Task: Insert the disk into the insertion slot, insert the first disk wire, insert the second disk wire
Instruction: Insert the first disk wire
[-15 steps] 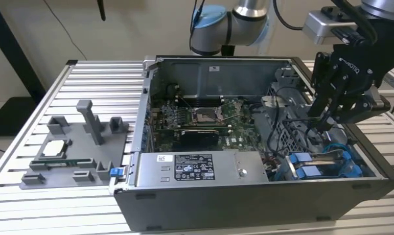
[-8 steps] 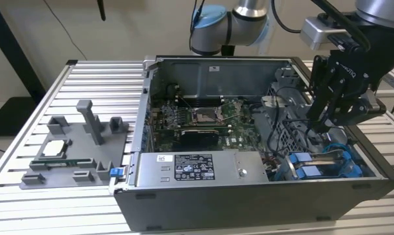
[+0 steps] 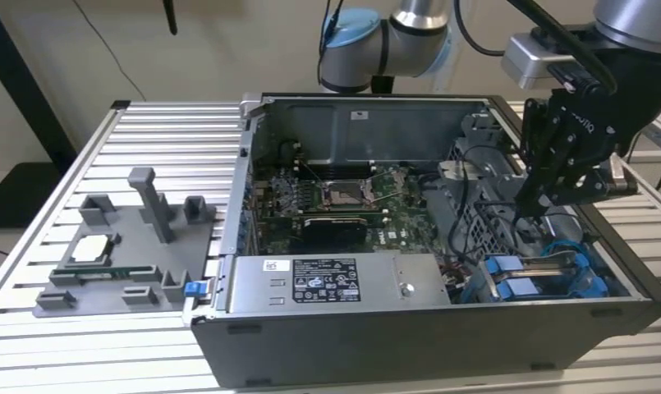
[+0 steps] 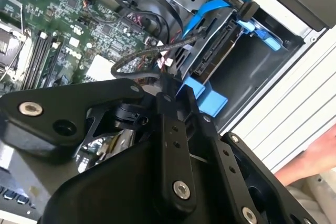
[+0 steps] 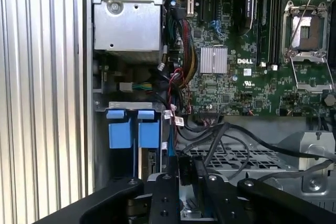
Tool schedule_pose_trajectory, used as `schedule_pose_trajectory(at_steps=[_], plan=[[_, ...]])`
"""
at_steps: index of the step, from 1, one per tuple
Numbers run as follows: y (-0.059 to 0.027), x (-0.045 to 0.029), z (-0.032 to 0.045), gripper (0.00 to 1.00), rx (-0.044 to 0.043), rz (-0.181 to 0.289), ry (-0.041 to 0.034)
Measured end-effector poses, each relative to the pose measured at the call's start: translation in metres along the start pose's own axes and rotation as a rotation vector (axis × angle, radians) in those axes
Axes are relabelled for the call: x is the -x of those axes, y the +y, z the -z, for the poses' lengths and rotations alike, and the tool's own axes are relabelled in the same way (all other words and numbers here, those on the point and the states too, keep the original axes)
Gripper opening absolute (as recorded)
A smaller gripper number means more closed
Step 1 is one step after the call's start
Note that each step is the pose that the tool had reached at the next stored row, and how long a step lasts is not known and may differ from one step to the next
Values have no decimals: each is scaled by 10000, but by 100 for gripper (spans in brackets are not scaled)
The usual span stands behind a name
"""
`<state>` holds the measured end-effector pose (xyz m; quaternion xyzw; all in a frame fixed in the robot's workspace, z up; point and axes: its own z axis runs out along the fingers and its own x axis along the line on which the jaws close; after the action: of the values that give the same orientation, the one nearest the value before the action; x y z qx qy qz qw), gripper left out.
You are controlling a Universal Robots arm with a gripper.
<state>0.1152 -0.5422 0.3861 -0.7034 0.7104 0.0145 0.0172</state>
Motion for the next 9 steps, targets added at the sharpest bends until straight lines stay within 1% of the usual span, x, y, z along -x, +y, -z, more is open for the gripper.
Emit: schedule_pose_trajectory(at_steps=[2, 4, 6, 9], plan=[[1, -1, -7, 100, -52, 15, -29], [0, -1, -14, 100, -94, 30, -83], [0, 0, -17, 100, -114, 33, -127], [1, -1, -18, 100, -118, 34, -157]])
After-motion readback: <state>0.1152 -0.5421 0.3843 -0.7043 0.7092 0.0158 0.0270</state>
